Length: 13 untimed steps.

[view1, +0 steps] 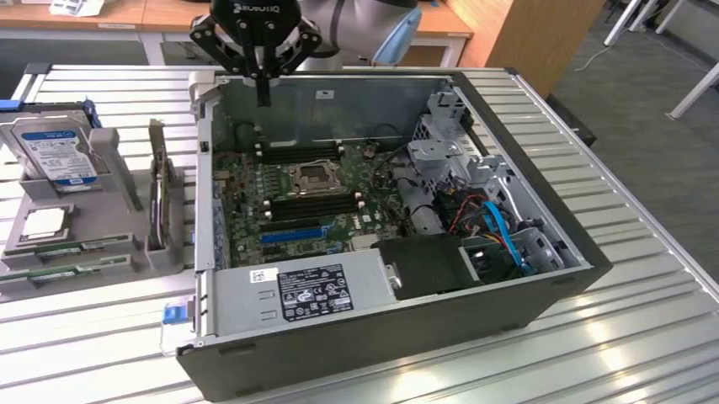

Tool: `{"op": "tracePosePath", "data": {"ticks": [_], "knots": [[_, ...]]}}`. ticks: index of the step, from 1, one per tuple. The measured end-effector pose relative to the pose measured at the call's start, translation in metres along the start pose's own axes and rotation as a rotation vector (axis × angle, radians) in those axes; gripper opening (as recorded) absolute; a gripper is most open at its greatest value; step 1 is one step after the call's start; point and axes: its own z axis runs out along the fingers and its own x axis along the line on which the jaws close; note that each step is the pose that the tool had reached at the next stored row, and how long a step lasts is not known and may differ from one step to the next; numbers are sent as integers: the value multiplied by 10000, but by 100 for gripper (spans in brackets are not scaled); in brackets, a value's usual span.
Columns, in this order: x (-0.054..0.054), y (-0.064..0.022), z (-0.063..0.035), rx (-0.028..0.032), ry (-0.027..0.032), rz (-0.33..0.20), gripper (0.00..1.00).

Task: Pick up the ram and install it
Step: 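Reach for the ram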

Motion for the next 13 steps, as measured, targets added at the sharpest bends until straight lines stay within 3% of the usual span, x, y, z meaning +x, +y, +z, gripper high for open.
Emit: {"op": "tracePosePath", "data": {"ticks": [13], "knots": [[279, -8, -1, 1, 12, -1, 10]]}}
